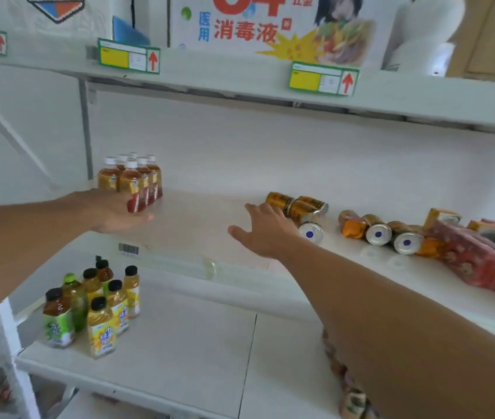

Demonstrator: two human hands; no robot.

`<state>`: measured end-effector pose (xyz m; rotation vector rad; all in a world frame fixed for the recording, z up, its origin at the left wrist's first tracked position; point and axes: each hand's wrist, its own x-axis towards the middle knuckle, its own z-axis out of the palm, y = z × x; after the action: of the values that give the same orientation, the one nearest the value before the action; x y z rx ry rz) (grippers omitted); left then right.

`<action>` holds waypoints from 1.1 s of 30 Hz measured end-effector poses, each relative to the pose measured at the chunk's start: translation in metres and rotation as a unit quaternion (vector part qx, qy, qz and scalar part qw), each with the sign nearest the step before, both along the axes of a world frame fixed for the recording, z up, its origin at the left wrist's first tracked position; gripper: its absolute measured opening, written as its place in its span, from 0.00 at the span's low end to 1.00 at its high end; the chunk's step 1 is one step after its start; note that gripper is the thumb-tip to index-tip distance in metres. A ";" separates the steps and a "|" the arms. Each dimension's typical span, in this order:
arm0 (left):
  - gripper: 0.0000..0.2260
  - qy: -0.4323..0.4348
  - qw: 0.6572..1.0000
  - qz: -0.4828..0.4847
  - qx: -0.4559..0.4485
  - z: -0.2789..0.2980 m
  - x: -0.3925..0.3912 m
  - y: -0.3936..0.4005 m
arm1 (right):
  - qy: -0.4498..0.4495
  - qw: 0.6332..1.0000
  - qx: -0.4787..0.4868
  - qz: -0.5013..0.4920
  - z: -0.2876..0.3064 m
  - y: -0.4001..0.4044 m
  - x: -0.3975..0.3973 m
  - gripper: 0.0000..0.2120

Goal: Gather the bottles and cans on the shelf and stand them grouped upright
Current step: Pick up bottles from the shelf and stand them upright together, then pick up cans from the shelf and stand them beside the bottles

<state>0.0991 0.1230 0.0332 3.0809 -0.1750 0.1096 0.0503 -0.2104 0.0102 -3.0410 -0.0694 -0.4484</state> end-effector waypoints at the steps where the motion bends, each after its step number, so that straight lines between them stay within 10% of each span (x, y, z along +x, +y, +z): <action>1: 0.54 0.003 1.000 -0.009 -0.001 0.001 -0.009 -0.020 | -0.003 1.000 0.003 -0.003 0.004 -0.017 -0.010 0.41; 15: 0.49 -0.008 0.995 -0.079 0.056 0.000 -0.073 -0.223 | -0.021 0.998 0.061 -0.009 0.000 -0.189 -0.113 0.31; 33: 0.47 -0.002 0.980 -0.188 -0.058 -0.048 -0.048 -0.280 | 0.003 0.994 0.021 -0.110 -0.007 -0.201 -0.117 0.35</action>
<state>0.0510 -0.1574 -0.0150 2.8709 -0.7164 0.1028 -0.0666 -0.4111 0.0031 -3.0205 0.2732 -0.4487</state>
